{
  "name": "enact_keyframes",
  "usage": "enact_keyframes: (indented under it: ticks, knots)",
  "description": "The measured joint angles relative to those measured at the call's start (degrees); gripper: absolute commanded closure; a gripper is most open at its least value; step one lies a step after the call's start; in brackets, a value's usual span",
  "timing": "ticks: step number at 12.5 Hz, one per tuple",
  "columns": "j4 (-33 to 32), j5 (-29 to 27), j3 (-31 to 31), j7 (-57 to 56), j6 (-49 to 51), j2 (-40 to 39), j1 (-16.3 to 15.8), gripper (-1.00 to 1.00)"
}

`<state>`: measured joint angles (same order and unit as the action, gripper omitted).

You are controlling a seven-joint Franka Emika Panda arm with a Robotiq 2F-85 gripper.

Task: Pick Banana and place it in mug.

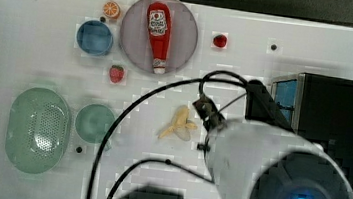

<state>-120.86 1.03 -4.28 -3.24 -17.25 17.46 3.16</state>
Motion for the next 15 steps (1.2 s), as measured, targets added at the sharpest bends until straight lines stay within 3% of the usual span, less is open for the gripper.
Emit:
enact_keyframes:
  ticks: [7, 11, 15]
  knots:
    - [-18.24, 0.29, 1.42, -19.49, -23.23, -17.27, -0.27, -1.0]
    - [-20.59, 0.92, 1.02, -34.73, -33.81, -25.02, -0.14, -1.0]
    - [-19.36, 0.06, 2.06, -41.3, -46.59, -31.56, -0.41, -1.0]
